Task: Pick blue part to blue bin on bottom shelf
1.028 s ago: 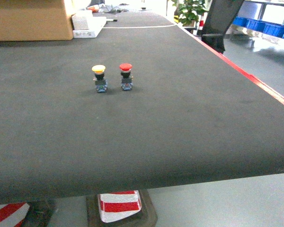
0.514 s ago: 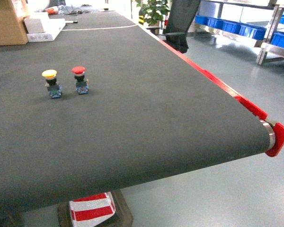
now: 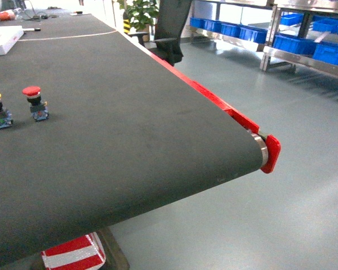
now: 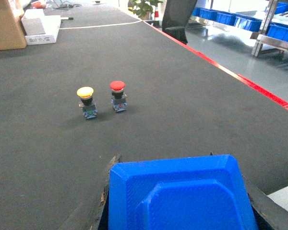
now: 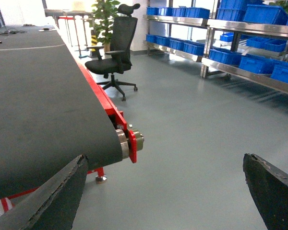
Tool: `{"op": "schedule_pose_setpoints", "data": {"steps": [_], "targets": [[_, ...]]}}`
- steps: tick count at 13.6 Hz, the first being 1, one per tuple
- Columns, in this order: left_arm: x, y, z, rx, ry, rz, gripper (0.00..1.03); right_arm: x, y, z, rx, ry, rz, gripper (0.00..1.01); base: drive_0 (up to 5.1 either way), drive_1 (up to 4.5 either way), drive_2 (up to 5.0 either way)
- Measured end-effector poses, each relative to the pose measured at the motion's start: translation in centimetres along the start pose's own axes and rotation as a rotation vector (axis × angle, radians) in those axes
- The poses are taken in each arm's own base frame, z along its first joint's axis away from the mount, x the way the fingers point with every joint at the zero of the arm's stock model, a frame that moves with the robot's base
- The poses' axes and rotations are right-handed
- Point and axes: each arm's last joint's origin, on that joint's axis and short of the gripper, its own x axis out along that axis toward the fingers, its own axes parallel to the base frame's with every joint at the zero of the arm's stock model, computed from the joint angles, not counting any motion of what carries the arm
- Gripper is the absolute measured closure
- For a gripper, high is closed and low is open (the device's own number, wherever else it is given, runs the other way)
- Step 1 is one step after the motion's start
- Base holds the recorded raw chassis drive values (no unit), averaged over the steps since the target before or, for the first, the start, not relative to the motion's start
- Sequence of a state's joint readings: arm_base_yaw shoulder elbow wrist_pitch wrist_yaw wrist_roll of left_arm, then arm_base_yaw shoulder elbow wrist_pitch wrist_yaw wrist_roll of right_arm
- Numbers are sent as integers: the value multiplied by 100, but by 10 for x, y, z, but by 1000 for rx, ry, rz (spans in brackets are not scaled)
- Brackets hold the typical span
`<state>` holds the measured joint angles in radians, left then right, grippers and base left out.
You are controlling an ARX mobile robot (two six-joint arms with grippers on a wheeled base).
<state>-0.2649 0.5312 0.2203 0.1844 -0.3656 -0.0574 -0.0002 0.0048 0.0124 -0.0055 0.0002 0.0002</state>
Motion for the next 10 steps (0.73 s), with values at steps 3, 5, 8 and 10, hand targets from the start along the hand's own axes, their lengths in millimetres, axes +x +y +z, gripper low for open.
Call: {"op": "schedule_pose_setpoints", "data": {"steps": [3,5,8,10], "targets": [[0,0,0,0,0,0,59,0,0,0,0,0,0,3,0,0,0],[0,0,0,0,0,0,59,0,0,0,0,0,0,3,0,0,0],[0,0,0,0,0,0,59,0,0,0,0,0,0,3,0,0,0],[0,0,0,0,0,0,59,0,0,0,0,0,0,3,0,0,0]]}}
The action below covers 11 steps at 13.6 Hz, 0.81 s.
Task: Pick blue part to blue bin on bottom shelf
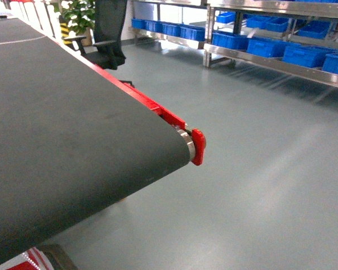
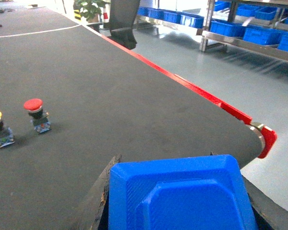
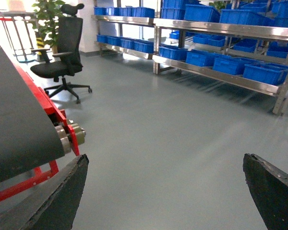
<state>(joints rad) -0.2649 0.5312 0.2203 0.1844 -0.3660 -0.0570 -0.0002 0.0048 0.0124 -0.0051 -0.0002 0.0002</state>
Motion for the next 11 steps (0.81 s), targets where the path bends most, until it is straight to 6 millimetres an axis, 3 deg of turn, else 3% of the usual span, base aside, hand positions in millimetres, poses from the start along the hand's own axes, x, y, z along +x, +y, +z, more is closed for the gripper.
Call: {"op": "schedule_pose_setpoints", "data": {"steps": [11], "targets": [[0,0,0,-1,0,0,59,0,0,0,0,0,0,3,0,0,0]]}}
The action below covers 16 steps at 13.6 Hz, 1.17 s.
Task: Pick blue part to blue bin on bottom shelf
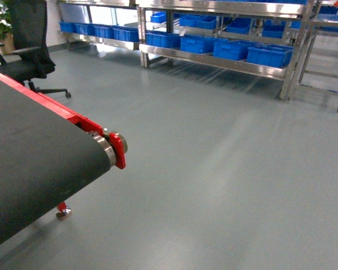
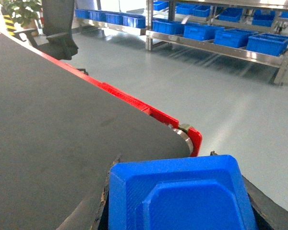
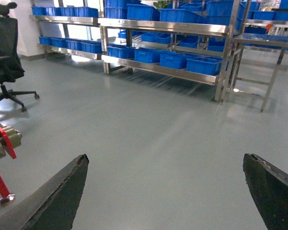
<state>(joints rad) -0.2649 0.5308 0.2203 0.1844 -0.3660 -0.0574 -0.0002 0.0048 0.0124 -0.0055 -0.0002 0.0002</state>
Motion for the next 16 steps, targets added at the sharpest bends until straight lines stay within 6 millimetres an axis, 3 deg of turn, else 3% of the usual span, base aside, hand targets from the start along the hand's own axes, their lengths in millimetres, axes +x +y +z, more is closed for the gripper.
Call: {"op": "schedule_pose_setpoints", "data": {"steps": [16], "targets": [[0,0,0,0,0,0,59,0,0,0,0,0,0,3,0,0,0]]}}
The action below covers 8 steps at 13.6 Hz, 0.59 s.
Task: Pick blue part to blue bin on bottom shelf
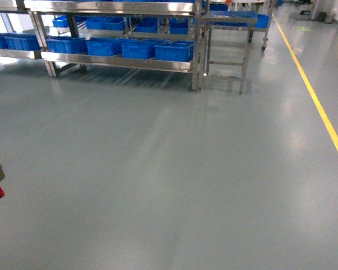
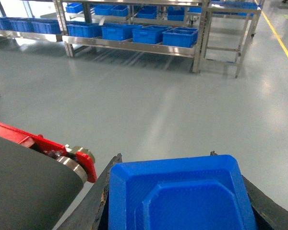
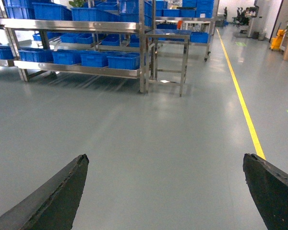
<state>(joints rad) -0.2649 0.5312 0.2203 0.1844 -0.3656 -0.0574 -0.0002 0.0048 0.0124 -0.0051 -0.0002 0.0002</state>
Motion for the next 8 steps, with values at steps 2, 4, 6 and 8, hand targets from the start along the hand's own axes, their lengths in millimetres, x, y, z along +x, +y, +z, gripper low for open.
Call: {"op": "schedule_pose_setpoints", "data": {"steps": [2,4,6,8], "targets": [[0,0,0,0,0,0,59,0,0,0,0,0,0,3,-76,-76,-76],[0,0,0,0,-1,0,59,0,0,0,0,0,0,3,-153,-153,-153],[0,0,0,0,0,0,59,0,0,0,0,0,0,3,-153,-153,-153],[0,0,0,0,0,0,59,0,0,0,0,0,0,3,-137,-137,-137]]}}
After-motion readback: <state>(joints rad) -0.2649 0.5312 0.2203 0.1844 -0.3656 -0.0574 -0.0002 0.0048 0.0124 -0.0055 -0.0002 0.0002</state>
